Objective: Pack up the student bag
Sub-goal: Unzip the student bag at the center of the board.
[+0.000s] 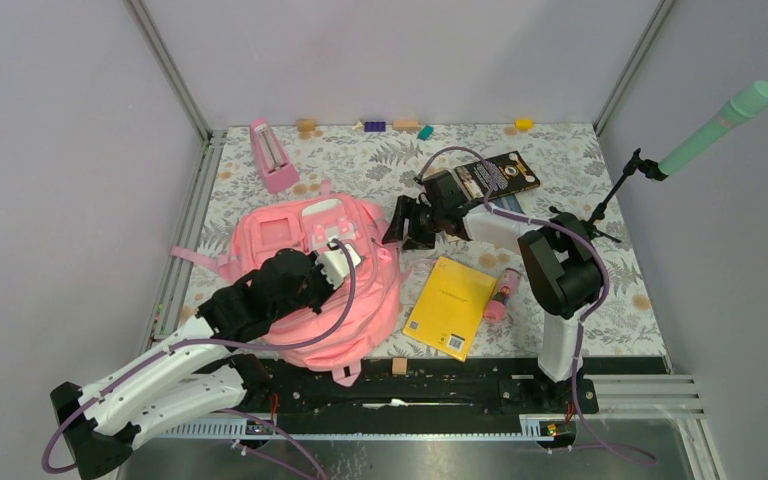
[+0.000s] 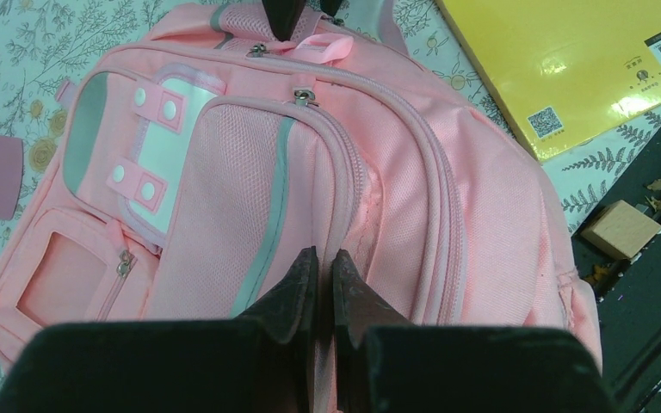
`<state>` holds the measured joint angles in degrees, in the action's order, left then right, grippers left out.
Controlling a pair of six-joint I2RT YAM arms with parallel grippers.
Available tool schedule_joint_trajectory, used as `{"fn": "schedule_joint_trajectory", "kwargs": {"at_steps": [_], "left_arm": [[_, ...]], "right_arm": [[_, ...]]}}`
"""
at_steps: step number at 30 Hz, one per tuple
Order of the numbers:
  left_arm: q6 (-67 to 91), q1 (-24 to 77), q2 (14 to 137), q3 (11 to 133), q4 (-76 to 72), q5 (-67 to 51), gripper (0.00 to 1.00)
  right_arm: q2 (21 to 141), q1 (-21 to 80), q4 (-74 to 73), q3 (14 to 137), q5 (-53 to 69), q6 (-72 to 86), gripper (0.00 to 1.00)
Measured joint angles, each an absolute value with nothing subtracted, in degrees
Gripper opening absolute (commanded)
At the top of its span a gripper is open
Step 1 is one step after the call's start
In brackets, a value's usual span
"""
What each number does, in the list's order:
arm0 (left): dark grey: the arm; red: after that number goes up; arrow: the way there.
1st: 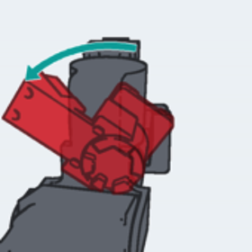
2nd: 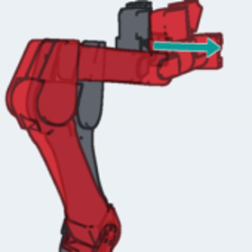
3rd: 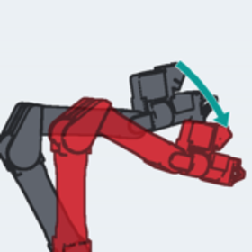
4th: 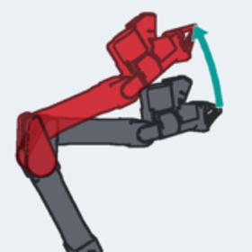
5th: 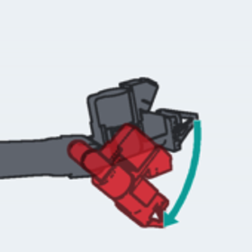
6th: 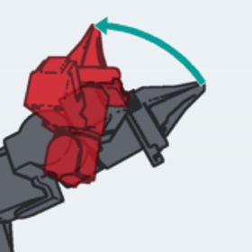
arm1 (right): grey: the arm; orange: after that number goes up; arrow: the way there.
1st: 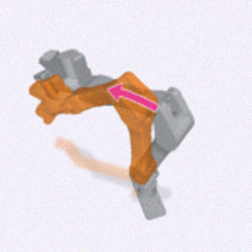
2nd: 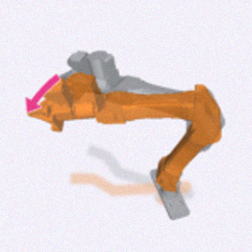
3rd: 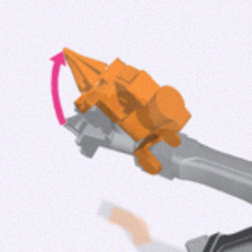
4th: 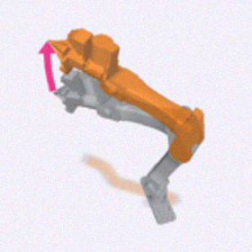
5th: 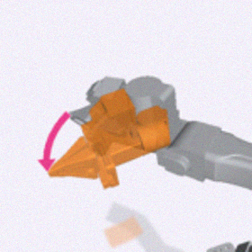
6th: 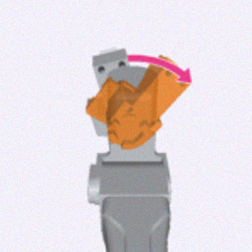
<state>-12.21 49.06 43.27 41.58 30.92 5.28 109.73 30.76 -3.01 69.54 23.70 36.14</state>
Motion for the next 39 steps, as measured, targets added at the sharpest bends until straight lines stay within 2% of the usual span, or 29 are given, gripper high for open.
{"fn": "schedule_joint_trajectory", "kwargs": {"at_steps": [3,6,8,9,17,26,37,39], "left_arm": [[-12.2,49.1,43.3,41.6,31.0,5.3,0.0],[-12.2,49.1,43.3,41.6,31.0,5.3,0.0],[-12.2,49.1,43.5,41.6,31.0,5.7,0.0],[-12.2,49.1,43.5,41.6,31.0,5.9,0.0],[-12.2,49.4,43.5,41.6,31.2,5.8,0.0],[-12.1,49.7,42.4,41.6,28.4,6.0,0.0],[-11.9,50.4,42.5,41.6,28.4,11.2,0.0],[-12.0,50.4,42.5,41.6,28.6,12.2,0.0]], "right_arm": [[110.6,31.4,-2.2,69.8,24.5,37.2,0.52],[110.8,31.6,-0.3,69.8,25.8,38.5,0.21],[110.8,31.6,1.4,69.6,26.1,39.7,0.04],[110.8,31.6,2.2,69.5,26.2,39.9,0.0],[106.2,31.6,5.1,64.1,23.1,40.9,0.0],[83.5,31.2,3.3,49.8,11.4,39.7,0.0],[69.4,34.5,2.6,35.6,6.8,40.1,0.0],[66.8,35.2,2.4,34.1,6.4,40.1,0.16]]}}
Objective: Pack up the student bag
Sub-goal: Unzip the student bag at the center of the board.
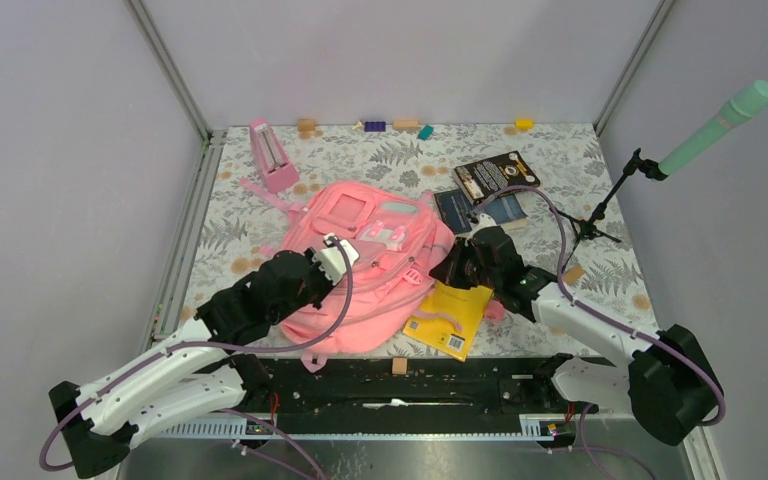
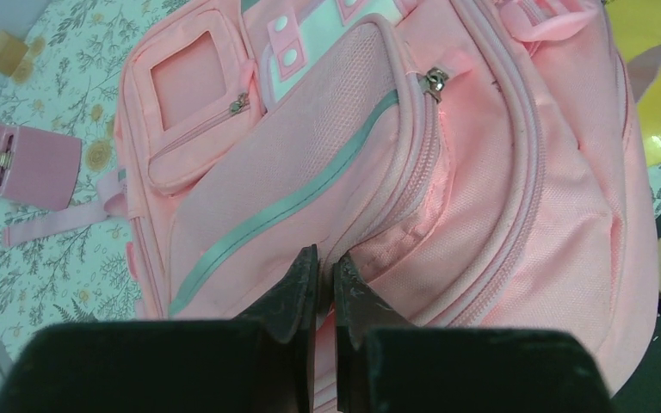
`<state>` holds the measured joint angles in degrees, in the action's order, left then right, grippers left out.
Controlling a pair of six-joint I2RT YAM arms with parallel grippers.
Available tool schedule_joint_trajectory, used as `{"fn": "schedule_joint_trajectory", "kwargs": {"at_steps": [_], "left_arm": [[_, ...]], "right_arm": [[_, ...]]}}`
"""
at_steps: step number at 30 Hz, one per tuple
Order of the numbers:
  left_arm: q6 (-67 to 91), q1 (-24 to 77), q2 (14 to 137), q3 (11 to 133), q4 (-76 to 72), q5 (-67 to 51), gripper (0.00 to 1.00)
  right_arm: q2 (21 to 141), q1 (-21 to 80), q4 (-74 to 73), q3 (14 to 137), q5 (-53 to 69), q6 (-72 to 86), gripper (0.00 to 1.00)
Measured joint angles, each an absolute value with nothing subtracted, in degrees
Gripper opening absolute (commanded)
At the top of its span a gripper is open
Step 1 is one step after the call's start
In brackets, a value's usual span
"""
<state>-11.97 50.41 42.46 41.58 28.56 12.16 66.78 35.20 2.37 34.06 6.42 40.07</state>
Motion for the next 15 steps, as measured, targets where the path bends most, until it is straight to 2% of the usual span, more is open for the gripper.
{"fn": "schedule_joint_trajectory", "kwargs": {"at_steps": [3,5,7,10,15], "left_arm": [[-12.3,50.4,42.4,41.6,28.6,11.6,0.0],[-12.7,50.4,42.3,41.6,29.0,11.4,0.0],[-13.5,50.2,41.8,41.4,29.9,11.4,0.0],[-14.4,49.9,40.2,40.2,31.2,11.6,0.0],[-15.1,49.6,39.0,39.7,32.4,12.1,0.0]], "right_arm": [[64.8,35.6,1.4,33.1,5.7,38.4,0.51],[64.0,35.6,0.0,33.1,4.7,36.6,0.68],[62.8,35.6,-3.0,33.1,3.1,33.4,0.79],[61.8,35.6,-6.2,34.2,2.7,28.2,0.83],[62.6,35.6,-6.9,38.6,9.1,19.2,0.81]]}}
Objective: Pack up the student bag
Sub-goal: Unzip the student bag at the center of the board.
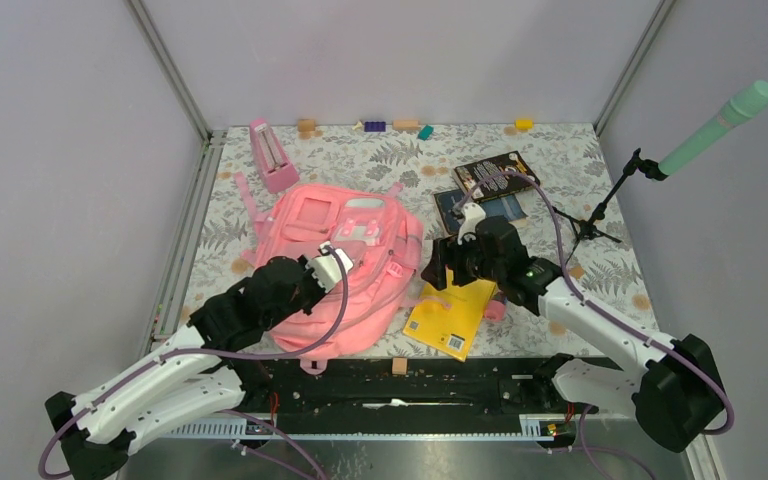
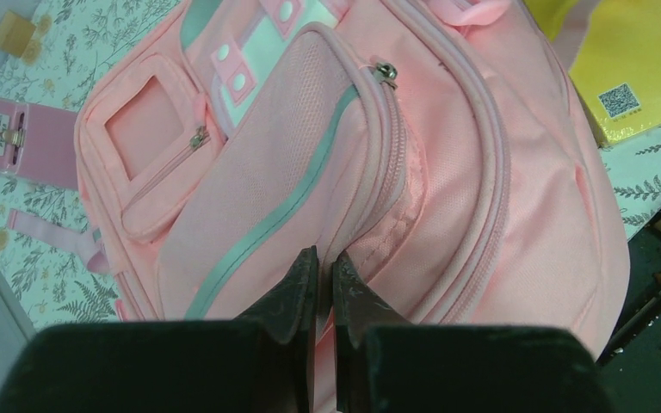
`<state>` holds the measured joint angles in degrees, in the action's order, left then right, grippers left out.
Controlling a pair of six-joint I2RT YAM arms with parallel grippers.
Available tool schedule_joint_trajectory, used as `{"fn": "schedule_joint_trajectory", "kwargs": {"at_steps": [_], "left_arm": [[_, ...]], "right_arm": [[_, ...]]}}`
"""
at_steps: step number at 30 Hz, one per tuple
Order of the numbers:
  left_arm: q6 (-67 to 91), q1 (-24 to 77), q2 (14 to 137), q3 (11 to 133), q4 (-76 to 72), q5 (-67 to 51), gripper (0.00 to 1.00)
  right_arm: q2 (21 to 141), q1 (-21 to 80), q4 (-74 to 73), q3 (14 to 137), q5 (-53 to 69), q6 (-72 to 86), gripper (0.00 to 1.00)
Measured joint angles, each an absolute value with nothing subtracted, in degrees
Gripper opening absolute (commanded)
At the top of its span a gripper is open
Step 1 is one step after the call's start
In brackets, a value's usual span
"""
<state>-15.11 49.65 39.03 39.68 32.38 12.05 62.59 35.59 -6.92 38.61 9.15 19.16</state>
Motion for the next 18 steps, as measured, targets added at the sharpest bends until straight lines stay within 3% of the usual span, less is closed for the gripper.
{"fn": "schedule_joint_trajectory", "kwargs": {"at_steps": [8,18], "left_arm": [[-15.3,49.4,38.6,39.7,33.1,12.4,0.0],[-15.7,49.4,37.9,39.2,33.1,12.3,0.0]], "right_arm": [[71.7,35.6,-0.9,42.1,21.4,11.3,0.79],[87.0,35.6,4.8,52.7,25.3,7.6,0.7]]}}
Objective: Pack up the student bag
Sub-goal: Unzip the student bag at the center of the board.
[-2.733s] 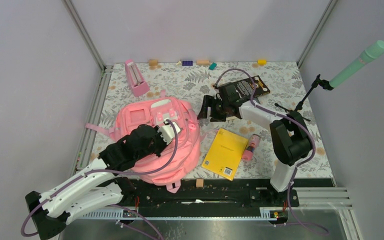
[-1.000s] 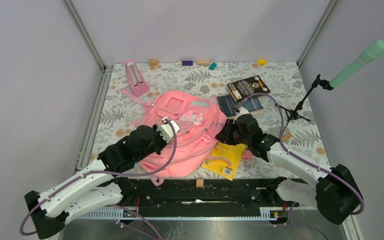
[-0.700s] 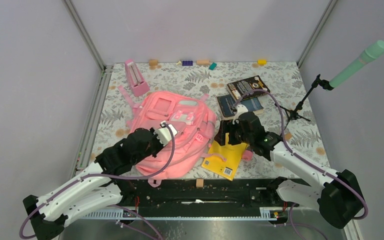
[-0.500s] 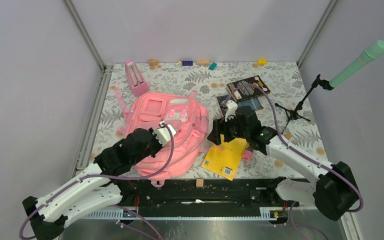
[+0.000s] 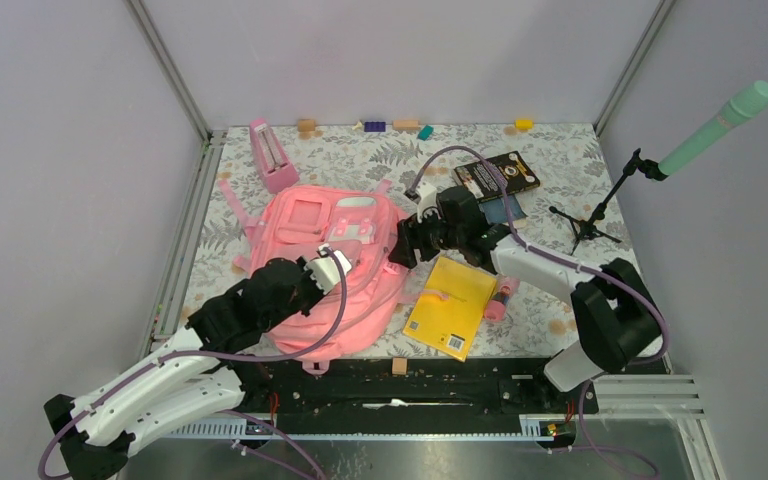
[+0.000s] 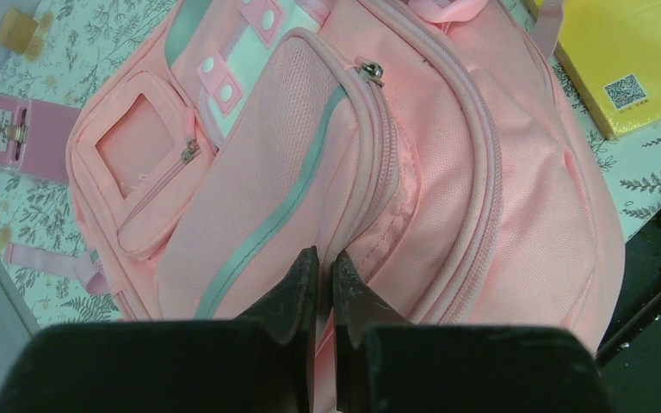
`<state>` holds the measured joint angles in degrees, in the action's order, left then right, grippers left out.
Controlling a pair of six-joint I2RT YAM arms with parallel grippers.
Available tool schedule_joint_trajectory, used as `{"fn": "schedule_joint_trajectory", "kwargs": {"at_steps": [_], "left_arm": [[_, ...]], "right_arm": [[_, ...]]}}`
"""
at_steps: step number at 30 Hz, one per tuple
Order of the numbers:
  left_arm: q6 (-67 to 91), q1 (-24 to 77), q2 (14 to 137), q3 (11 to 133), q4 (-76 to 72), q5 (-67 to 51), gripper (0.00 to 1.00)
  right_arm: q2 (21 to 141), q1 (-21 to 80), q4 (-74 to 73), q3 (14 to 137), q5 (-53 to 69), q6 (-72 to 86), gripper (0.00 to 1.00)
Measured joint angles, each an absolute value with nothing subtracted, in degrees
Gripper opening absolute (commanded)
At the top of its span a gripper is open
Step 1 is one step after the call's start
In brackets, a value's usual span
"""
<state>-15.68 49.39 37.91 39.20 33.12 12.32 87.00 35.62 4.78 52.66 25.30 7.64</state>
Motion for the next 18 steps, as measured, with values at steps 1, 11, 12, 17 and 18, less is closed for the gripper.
{"fn": "schedule_joint_trajectory", "kwargs": {"at_steps": [1,11,12,17,18], "left_arm": [[-15.7,49.4,37.9,39.2,33.1,12.3,0.0],[-15.7,49.4,37.9,39.2,33.3,12.3,0.0],[-15.7,49.4,37.9,39.2,33.3,12.3,0.0],[-15.7,49.4,37.9,39.1,33.3,12.3,0.0],[-15.7,49.4,37.9,39.1,33.4,12.3,0.0]], "right_arm": [[88.1,35.6,5.3,53.5,25.5,7.2,0.69],[94.1,35.6,8.6,55.7,29.5,0.1,0.7],[94.3,35.6,9.3,55.6,30.2,-0.8,0.69],[95.4,35.6,11.0,55.7,33.3,-4.2,0.64],[95.7,35.6,11.0,55.8,33.8,-4.7,0.63]]}}
